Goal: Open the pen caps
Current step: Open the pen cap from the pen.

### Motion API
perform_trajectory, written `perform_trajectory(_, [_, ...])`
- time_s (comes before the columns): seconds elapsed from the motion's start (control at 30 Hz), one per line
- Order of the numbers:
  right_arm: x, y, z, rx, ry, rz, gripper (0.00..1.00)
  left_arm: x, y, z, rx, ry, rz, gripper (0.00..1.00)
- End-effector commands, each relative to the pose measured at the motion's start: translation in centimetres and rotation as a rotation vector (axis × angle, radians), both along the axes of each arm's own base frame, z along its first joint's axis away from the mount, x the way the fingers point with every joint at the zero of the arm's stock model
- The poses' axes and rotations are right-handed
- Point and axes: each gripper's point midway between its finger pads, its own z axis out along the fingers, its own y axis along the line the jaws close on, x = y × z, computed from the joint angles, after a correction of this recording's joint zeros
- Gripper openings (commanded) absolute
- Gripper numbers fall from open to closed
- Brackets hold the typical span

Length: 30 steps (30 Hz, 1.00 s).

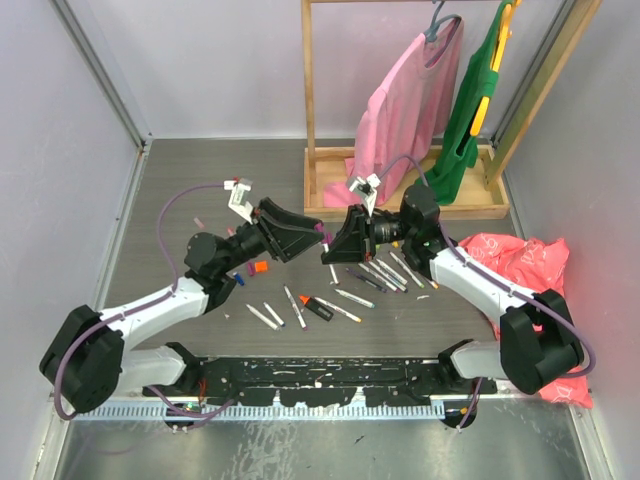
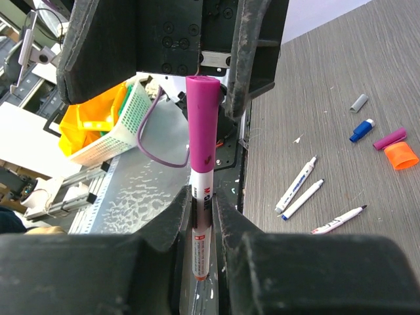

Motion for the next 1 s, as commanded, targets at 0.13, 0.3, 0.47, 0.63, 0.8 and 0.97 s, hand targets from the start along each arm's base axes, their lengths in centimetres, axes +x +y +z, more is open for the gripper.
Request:
perform_trajectory(0.13, [0.1,0.4,1.9,0.036,-0.081,0.017,0.01,-0.3,-0.4,2.4,-0.045,-0.065,-0.048,0.50])
perform_trajectory(0.3, [0.2,0.4,1.9,0.034,-0.077,0.012,0.01,-0.1,-0.8,1.8,-0.033,-0.049,-0.063,0.36])
perform_trajectory(0.47, [0.3,0.4,1.7,0.030,-0.075,0.006,0.01,-0.3,-1.0,1.9,-0.027,-0.057,-0.078,0.09])
perform_trajectory(0.63, [0.6,0.5,1.3,0.018,-0.062,-0.013,0.18,0.4,-0.8,1.8,-0.006,-0.071,-0.027,0.00])
perform_trajectory(0.8, [1.0,0.6,1.0,0.008,-0.059,-0.031,0.35,1.7,-0.1,1.8,0.037,-0.089,0.088,0.00])
perform_trajectory(0.97, [1.2,0.8,0.8,-0.005,-0.056,-0.045,0.33,2.3,0.4,2.1,0.040,-0.098,0.144,0.00])
